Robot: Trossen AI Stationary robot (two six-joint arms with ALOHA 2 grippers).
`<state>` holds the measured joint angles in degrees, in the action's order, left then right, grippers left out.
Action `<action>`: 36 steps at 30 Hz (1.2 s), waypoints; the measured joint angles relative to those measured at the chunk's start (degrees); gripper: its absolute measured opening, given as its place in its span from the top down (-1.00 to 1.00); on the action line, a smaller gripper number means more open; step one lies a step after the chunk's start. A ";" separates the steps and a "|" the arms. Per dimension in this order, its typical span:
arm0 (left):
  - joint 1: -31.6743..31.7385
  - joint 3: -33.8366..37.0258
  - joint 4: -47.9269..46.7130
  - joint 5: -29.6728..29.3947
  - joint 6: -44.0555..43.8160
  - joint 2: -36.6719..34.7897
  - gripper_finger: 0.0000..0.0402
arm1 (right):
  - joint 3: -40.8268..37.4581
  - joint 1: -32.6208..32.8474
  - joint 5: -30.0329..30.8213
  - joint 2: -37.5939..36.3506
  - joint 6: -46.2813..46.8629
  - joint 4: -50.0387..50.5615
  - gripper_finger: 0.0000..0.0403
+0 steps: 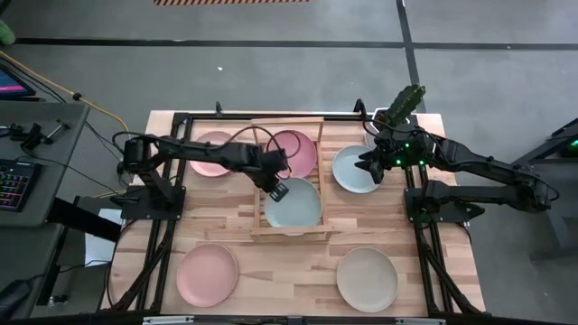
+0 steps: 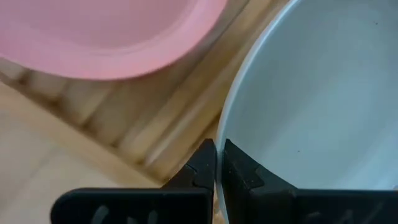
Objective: Place and stack plates onto a shelf
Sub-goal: Put the left blue plate on the shelf, then stack the top light pink plate on top of the pink plate on the shelf
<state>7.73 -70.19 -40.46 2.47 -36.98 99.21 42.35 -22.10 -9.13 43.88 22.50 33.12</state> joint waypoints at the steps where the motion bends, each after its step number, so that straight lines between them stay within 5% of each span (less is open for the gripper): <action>1: -0.33 0.00 0.63 0.04 -1.10 0.39 1.00 | 0.00 0.00 0.00 0.00 0.00 0.04 0.15; 24: -1.91 0.00 1.14 -2.37 -4.43 1.35 0.96 | -0.02 0.01 1.87 0.00 0.02 0.07 0.15; 36: -2.34 0.07 0.40 -4.27 -4.78 3.17 0.62 | -0.02 0.01 1.99 0.00 0.70 0.11 0.15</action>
<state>5.39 -70.13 -40.07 -1.79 -41.76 102.39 42.33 -22.09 -7.14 43.88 23.20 33.23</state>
